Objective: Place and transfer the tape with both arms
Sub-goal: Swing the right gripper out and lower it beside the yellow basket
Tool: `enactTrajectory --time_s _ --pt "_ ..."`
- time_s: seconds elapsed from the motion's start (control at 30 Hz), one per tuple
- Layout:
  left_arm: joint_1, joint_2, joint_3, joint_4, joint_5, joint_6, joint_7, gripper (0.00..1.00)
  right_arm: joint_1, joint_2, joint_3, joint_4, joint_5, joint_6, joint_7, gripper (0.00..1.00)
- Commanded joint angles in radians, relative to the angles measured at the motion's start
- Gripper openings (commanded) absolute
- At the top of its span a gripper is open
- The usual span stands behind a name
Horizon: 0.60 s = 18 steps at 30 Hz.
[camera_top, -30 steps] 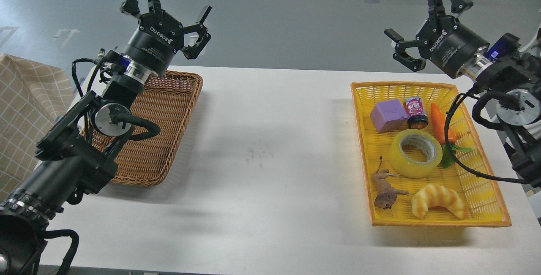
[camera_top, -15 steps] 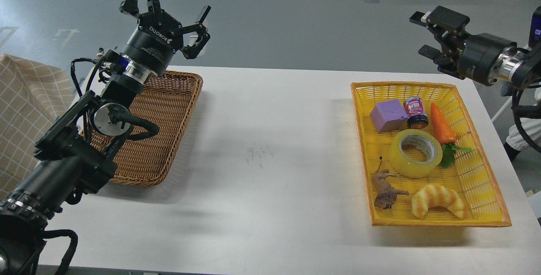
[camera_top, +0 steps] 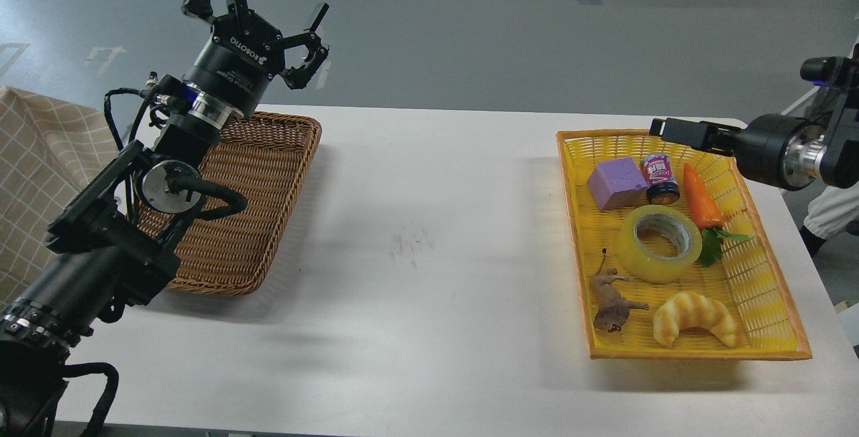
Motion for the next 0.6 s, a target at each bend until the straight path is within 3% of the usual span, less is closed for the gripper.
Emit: enactTrajectory --time_s 0.0,0.57 --pt "0.004 0.002 0.0 0.0 0.001 0.0 -0.003 0.98 -0.025 -0.004 -0.003 0.001 -0.07 0.0 0.0 0.99" --pt "0.009 0.005 0.0 -0.002 -0.001 0.0 -0.004 0.98 -0.077 -0.1 -0.107 0.063 -0.106 0.0 -0.011 0.98"
